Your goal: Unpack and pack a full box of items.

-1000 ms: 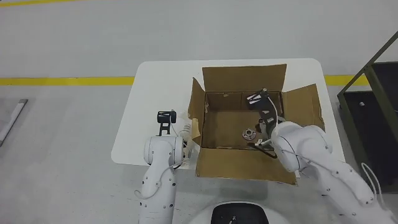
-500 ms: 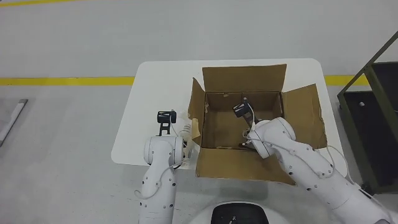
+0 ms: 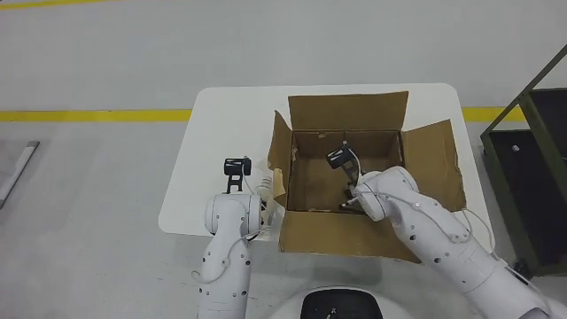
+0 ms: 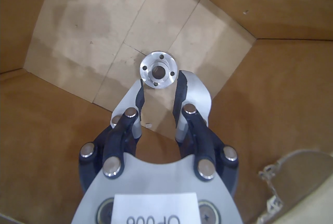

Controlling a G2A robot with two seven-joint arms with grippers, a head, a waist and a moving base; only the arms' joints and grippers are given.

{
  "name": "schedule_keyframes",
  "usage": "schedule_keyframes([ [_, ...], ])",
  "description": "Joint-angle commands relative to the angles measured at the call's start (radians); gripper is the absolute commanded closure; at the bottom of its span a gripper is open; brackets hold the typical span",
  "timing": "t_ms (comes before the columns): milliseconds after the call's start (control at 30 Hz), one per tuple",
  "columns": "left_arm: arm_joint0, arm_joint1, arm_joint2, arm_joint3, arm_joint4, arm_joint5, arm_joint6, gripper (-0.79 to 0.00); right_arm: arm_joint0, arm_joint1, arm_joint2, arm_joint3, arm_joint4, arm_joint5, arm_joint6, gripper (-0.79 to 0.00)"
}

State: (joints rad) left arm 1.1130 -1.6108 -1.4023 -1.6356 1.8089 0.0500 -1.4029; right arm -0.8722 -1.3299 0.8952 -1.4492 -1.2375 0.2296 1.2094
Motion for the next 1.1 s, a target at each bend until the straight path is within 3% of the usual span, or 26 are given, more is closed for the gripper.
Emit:
schedule_keyframes([
  [0, 0.000, 0.000, 0.000, 0.000, 0.000, 0.000, 0.000, -0.785, 0.008, -0.004, 0.005, 0.025, 0.030, -0.007, -0.009, -0.317],
  [200, 0.000, 0.000, 0.000, 0.000, 0.000, 0.000, 0.000, -0.785, 0.040, -0.022, -0.016, 0.111, 0.042, -0.006, -0.028, -0.354],
  [1067, 0.000, 0.000, 0.000, 0.000, 0.000, 0.000, 0.000, -0.785, 0.145, -0.097, -0.085, 0.375, 0.101, -0.025, -0.119, -0.354],
])
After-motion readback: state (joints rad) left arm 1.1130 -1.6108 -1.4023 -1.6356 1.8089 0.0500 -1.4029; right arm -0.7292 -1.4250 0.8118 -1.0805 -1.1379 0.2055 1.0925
